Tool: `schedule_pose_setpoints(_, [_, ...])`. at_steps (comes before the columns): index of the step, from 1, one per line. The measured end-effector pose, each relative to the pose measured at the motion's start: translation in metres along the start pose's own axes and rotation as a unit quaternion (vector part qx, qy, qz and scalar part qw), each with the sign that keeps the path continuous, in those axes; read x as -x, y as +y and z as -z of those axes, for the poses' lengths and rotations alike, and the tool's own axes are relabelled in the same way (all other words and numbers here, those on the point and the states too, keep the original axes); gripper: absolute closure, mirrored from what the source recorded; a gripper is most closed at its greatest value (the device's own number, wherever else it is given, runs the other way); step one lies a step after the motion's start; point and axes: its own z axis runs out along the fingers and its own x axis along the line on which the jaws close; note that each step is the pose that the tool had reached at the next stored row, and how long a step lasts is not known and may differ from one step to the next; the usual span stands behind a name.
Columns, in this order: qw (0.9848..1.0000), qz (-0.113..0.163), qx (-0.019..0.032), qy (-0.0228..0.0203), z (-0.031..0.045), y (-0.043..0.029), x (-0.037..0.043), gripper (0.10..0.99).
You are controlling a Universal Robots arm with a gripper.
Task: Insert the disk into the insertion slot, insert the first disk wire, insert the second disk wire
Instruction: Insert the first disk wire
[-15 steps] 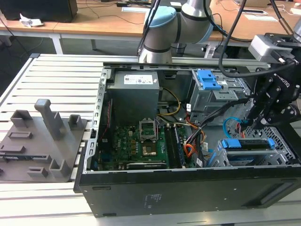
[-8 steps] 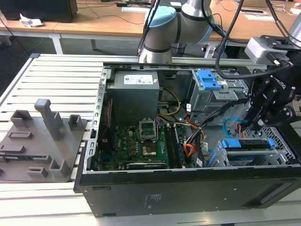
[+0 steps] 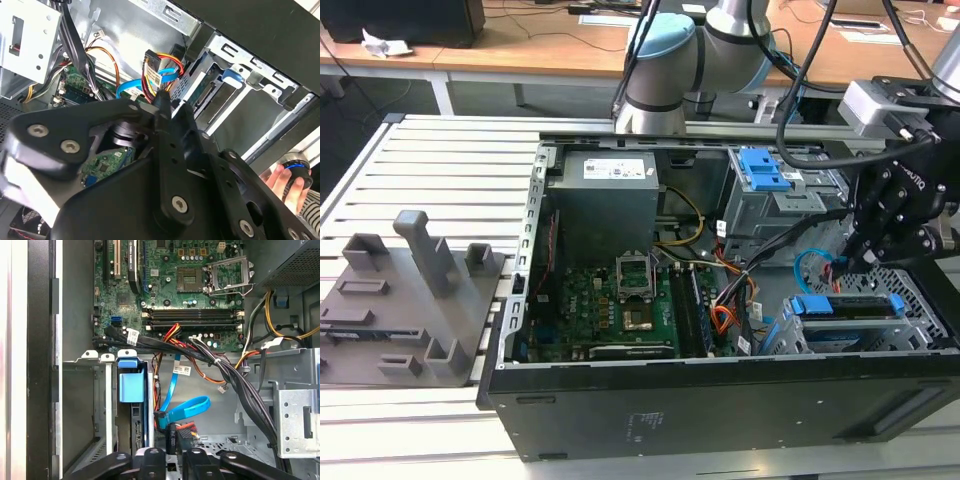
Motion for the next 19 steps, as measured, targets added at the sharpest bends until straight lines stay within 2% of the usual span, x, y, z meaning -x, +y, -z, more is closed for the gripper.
schedule_pose_setpoints(1, [1.0, 0.0, 0.0, 0.0, 0.0, 0.0, 0.0, 0.867])
schedule_pose_setpoints(2, [1.0, 0.0, 0.0, 0.0001, 0.0, 0.0, 0.0, 0.91])
schedule_pose_setpoints(8, [1.0, 0.0, 0.0, 0.0004, 0.0, -0.0005, 0.0001, 0.91])
schedule_pose_setpoints(10, [1.0, 0.0, 0.0011, 0.0004, 0.0006, -0.0106, 0.0012, 0.91])
schedule_pose_setpoints(11, [1.0, 0.0, 0.0015, 0.0004, 0.0007, -0.0127, 0.0013, 0.91])
schedule_pose_setpoints(15, [1.0, 0.0, 0.0015, 0.0004, 0.0008, -0.0131, 0.0007, 0.91])
schedule_pose_setpoints(19, [1.0, 0.0, 0.0015, 0.0004, 0.0007, -0.0131, -0.0038, 0.91])
